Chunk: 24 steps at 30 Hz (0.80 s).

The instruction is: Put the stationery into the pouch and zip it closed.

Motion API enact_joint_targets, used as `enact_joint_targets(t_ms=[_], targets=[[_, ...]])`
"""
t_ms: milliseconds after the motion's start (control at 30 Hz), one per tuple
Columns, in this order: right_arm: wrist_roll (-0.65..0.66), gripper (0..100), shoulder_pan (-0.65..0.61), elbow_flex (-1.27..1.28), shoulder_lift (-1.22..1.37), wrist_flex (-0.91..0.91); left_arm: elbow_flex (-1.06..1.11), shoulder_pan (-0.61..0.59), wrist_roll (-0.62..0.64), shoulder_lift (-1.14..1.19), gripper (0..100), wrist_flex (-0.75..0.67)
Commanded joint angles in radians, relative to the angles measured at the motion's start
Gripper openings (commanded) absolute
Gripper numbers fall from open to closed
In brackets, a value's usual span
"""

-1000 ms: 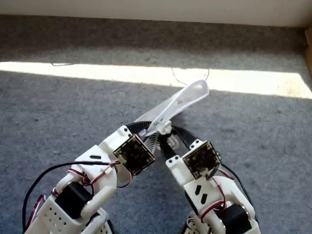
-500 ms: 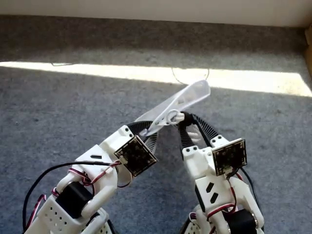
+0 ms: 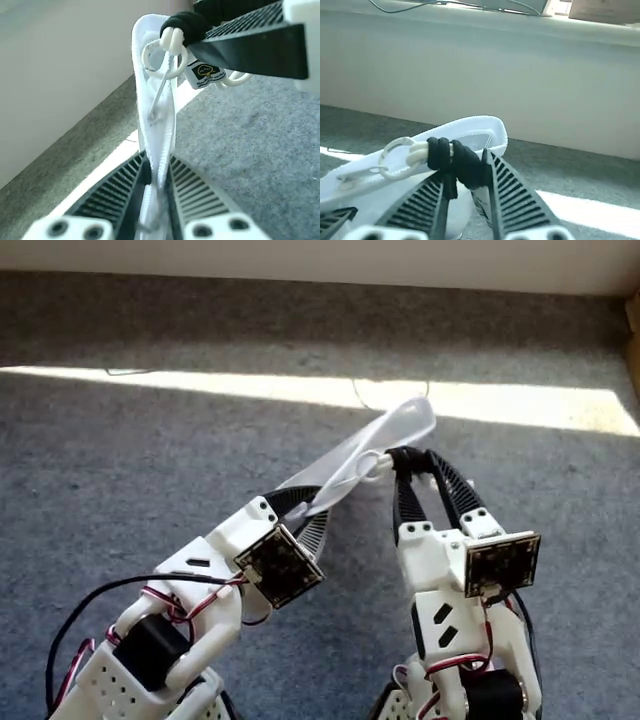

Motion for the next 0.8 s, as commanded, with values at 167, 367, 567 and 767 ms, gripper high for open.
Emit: enact_joint_targets(t_ms=[167, 367, 567, 767], targets=[[-0.021, 0.6, 0.189, -0.068, -0.007, -0.097, 0.012, -0.025, -0.006, 0.001, 1, 0.026], [-0.021, 0.6, 0.205, -0.067, -0.008, -0.105, 0.012, -0.025, -0.006, 0.001, 1, 0.026], [-0.014, 2.6, 0.186, -0.073, -0.01, -0.002, 0.012, -0.025, -0.006, 0.001, 1, 0.026], [-0.012, 24.6, 0.085, -0.113, -0.012, 0.193, 0.012, -0.025, -0.006, 0.001, 1, 0.026]])
